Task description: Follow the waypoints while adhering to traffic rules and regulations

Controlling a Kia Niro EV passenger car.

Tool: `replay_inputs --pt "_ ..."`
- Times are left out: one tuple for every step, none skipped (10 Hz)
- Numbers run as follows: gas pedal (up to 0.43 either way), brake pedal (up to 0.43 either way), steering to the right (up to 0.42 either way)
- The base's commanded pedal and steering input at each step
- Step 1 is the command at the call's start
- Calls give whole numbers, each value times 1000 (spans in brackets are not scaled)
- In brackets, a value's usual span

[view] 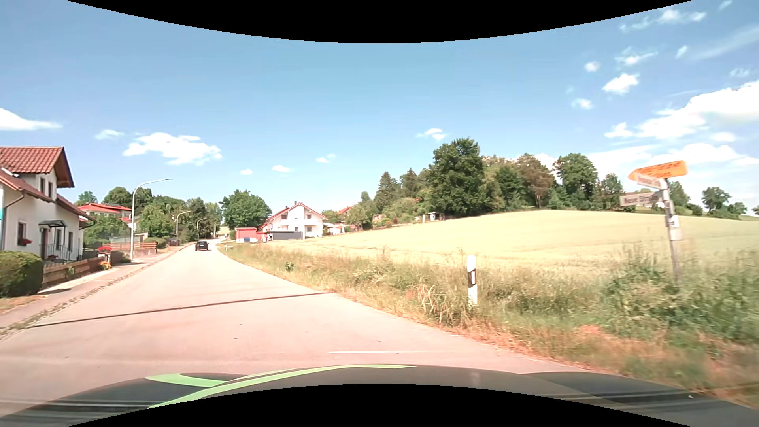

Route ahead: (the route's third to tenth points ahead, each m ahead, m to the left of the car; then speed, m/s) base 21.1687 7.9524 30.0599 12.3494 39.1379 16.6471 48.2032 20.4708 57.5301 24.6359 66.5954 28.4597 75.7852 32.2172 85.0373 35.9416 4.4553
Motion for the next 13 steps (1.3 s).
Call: replay_inputs --pt "331 0 -320" --pt "331 0 -303" --pt "331 0 -300" --pt "331 0 -299" --pt "331 0 -289" --pt "331 0 -274" --pt "331 0 -251" --pt "331 0 -228" --pt "331 0 -204" --pt "331 0 -185" --pt "331 0 -168" --pt "331 0 -158" --pt "331 0 -153"
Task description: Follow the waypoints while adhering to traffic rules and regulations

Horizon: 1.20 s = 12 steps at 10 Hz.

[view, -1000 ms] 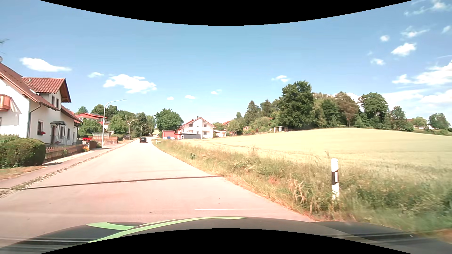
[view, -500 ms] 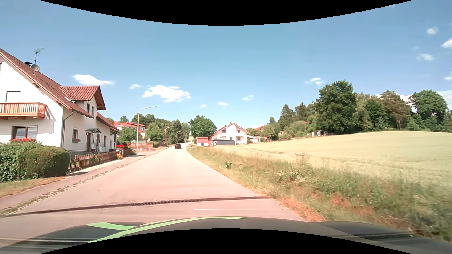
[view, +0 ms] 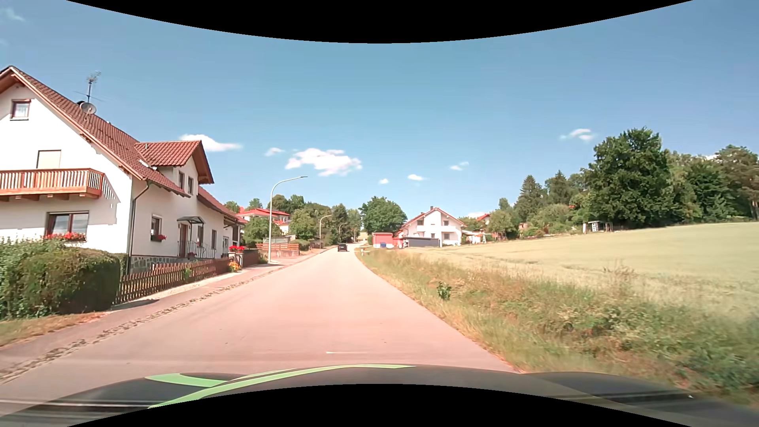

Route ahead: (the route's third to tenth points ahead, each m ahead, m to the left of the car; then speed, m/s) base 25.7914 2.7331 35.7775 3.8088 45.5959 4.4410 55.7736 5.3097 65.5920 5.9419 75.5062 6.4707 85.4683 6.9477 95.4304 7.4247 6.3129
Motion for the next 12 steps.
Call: replay_inputs --pt "339 0 -146" --pt "350 0 -129" --pt "350 0 -95" --pt "350 0 -64" --pt "378 0 -42" --pt "378 0 -23" --pt "378 0 -11" --pt "378 0 -3" --pt "378 0 -5" --pt "378 0 -8" --pt "378 0 -6" --pt "378 0 -4"
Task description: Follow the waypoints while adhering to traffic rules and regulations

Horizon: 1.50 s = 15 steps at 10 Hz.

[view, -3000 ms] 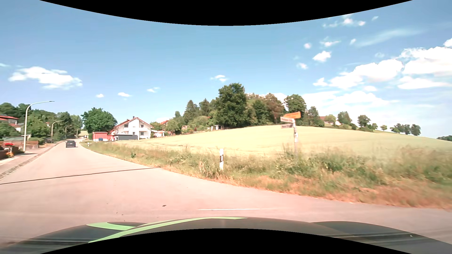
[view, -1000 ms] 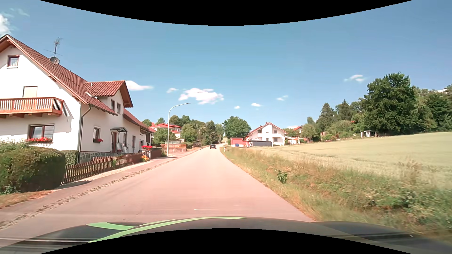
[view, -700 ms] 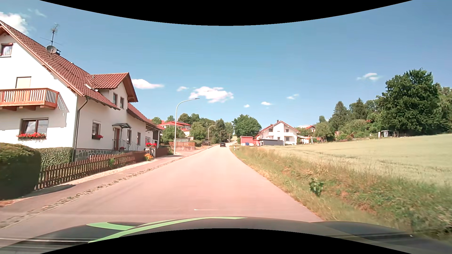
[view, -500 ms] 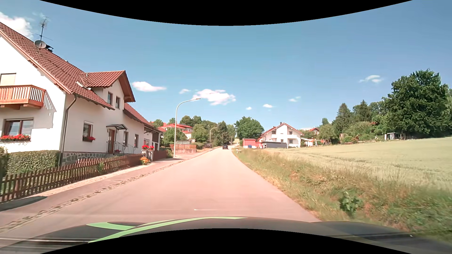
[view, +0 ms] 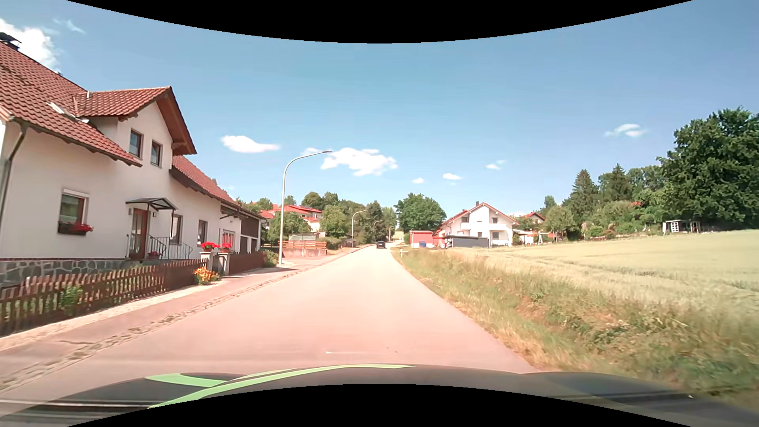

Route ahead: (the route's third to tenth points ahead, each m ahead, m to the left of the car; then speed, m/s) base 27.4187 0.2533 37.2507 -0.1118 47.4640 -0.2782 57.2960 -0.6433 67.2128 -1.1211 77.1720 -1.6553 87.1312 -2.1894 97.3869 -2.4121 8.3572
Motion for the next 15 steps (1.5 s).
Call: replay_inputs --pt "378 0 -4" --pt "378 0 -4" --pt "378 0 -4" --pt "378 0 -4" --pt "378 0 -4" --pt "378 0 -4" --pt "378 0 -4" --pt "378 0 -4" --pt "378 0 -4" --pt "378 0 -3" --pt "378 0 -3" --pt "378 0 -3" --pt "378 0 -3" --pt "378 0 -3" --pt "370 0 -3"
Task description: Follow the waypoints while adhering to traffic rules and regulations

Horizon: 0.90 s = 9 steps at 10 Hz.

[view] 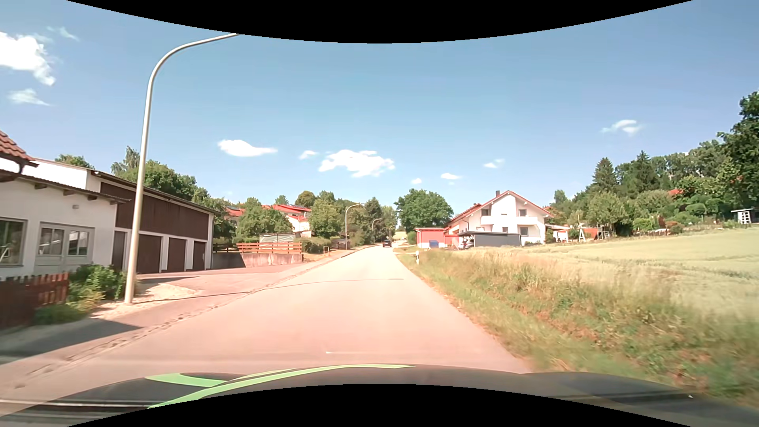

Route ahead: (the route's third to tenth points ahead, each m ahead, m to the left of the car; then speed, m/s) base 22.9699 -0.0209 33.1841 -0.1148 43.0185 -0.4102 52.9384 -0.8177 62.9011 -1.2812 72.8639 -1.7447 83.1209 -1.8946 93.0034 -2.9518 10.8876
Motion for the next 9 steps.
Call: replay_inputs --pt "358 0 -3" --pt "339 0 -3" --pt "331 0 -3" --pt "319 0 -2" --pt "311 0 -1" --pt "311 0 0" --pt "311 0 1" --pt "311 0 2" --pt "311 0 1"
